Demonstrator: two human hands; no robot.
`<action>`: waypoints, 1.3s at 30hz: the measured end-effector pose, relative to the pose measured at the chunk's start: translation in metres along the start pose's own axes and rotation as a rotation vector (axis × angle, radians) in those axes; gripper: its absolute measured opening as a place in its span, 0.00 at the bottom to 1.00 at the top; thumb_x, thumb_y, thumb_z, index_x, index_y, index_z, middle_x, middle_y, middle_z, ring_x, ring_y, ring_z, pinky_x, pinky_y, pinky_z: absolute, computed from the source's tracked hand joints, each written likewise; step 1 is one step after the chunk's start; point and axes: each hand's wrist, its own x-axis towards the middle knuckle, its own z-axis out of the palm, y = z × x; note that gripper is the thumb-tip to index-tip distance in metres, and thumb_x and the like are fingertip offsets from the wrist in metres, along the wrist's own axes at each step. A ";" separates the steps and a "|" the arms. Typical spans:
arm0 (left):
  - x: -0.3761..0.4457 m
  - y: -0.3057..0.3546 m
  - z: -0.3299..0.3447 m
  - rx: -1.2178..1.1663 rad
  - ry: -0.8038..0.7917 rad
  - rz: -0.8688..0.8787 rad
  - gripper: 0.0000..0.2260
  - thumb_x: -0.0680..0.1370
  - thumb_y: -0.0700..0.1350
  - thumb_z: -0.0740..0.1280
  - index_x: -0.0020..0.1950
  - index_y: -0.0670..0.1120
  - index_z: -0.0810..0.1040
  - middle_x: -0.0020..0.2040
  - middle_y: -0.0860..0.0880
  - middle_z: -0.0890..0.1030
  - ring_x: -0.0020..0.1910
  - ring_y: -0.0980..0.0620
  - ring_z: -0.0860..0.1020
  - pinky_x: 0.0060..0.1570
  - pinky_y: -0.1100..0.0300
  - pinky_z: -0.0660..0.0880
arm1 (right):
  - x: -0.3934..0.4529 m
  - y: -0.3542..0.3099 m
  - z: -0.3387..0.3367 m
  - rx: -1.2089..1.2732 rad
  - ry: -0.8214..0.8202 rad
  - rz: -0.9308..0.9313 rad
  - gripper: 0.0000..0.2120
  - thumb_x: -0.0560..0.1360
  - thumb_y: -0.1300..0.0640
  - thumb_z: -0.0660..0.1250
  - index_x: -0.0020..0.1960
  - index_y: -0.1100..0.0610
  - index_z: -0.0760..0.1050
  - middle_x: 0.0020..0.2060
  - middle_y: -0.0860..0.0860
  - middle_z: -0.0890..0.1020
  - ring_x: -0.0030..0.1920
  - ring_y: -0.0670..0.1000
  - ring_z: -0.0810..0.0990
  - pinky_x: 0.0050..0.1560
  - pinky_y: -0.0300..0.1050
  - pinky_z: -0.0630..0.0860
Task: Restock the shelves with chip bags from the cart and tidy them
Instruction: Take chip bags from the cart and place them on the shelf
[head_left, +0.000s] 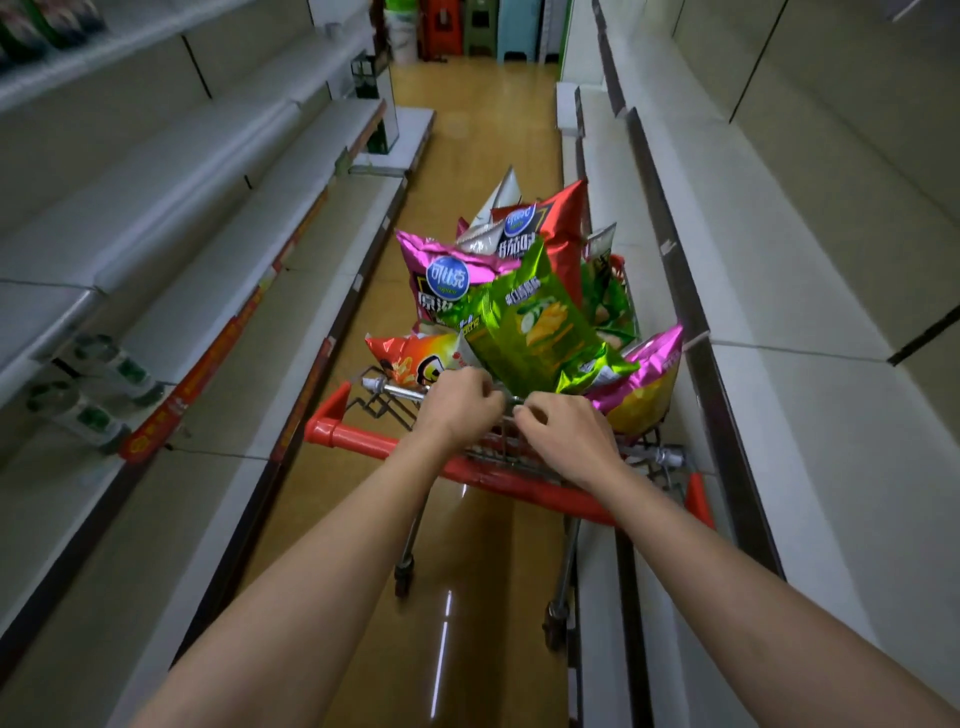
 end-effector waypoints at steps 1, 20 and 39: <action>0.002 0.006 -0.006 -0.015 0.025 0.016 0.11 0.75 0.43 0.63 0.32 0.46 0.71 0.33 0.47 0.74 0.39 0.43 0.76 0.35 0.57 0.66 | 0.004 -0.001 -0.007 -0.002 0.015 -0.012 0.16 0.79 0.49 0.57 0.39 0.58 0.73 0.34 0.52 0.76 0.39 0.56 0.73 0.32 0.48 0.62; 0.097 0.060 -0.110 -0.174 0.223 0.252 0.08 0.75 0.41 0.63 0.38 0.42 0.79 0.32 0.48 0.77 0.37 0.48 0.74 0.31 0.58 0.62 | 0.105 -0.044 -0.103 -0.014 0.156 -0.013 0.18 0.74 0.38 0.64 0.52 0.51 0.67 0.47 0.46 0.72 0.49 0.48 0.73 0.46 0.46 0.71; 0.144 0.031 -0.117 -0.327 -0.166 0.259 0.10 0.77 0.41 0.64 0.40 0.42 0.82 0.41 0.44 0.84 0.43 0.48 0.80 0.48 0.53 0.77 | 0.128 -0.055 -0.135 -0.087 -0.076 0.091 0.12 0.75 0.53 0.71 0.47 0.64 0.82 0.37 0.54 0.80 0.32 0.45 0.72 0.31 0.40 0.66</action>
